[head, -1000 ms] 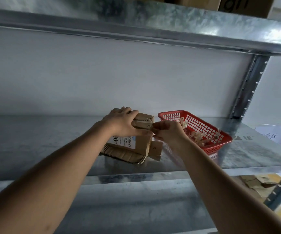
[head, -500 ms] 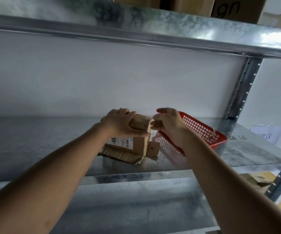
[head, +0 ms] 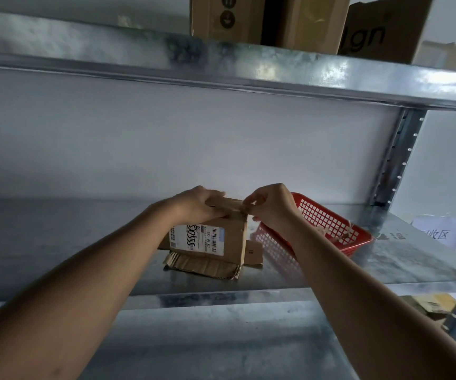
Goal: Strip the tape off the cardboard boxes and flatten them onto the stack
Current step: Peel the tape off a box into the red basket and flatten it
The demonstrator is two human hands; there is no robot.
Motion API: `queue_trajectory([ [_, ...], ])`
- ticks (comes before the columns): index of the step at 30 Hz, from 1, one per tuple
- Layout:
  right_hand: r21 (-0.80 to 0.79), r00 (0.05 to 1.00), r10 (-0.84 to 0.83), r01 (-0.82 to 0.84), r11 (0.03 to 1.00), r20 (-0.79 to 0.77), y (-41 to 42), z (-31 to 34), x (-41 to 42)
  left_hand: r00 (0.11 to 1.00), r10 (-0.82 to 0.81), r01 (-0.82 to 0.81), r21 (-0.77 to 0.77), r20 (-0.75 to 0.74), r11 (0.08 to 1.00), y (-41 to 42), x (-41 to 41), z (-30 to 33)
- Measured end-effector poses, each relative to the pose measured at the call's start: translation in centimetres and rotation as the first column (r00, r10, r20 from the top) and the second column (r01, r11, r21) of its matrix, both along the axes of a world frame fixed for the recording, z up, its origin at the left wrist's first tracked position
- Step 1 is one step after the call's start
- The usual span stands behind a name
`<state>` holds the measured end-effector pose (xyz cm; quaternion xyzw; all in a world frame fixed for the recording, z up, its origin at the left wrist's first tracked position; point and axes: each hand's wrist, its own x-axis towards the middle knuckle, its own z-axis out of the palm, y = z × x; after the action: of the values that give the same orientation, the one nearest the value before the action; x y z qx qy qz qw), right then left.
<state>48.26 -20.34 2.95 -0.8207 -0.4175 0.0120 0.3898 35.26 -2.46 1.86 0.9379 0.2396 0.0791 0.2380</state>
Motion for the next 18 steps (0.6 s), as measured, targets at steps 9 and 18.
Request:
queue_trajectory([
  [9,-0.097,0.984,-0.054,0.071,0.993,0.169,3.0,1.5,0.2,0.996,0.082,-0.083,0.026,0.041,0.996,-0.3,0.9,0.2],
  [18,-0.022,0.992,-0.02,0.023,1.0,0.126,5.4,3.6,-0.3,0.999,0.033,-0.035,0.113,0.017,0.993,-0.9,-0.1,0.2],
])
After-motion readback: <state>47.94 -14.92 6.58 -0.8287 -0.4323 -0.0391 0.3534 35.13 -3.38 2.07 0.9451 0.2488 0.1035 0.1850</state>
